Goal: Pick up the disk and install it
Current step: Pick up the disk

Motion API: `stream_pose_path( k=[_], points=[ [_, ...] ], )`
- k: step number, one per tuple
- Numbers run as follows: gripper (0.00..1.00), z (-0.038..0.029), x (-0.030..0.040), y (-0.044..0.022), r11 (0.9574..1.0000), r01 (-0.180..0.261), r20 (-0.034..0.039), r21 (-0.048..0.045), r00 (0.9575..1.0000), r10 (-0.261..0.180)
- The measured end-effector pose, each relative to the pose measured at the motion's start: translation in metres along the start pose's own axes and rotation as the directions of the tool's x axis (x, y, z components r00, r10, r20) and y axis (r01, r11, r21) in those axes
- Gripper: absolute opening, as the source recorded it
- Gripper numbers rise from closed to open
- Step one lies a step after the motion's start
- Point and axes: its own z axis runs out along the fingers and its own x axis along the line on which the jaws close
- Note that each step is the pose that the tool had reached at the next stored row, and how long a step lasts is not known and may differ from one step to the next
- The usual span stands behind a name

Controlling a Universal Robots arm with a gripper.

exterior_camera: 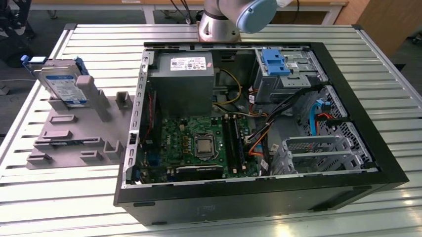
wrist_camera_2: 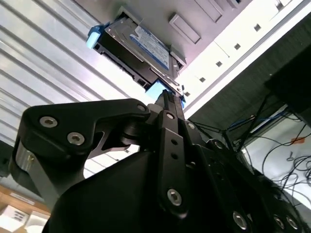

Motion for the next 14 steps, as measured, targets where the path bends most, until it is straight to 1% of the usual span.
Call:
stream_pose_path(
  k=[3,7,14],
  points=[
    [0.11,0.0002,0.0000,0.0000,0.9986,0.052,-0.0023,-0.0012,0.9986,-0.052],
    [0.11,0.0003,0.0000,0.0000,0.9946,0.104,-0.0044,-0.0024,0.9946,-0.104],
    [0.11,0.0003,0.0000,-0.0001,0.9944,0.106,-0.0044,-0.0025,0.9944,-0.106]
  ],
)
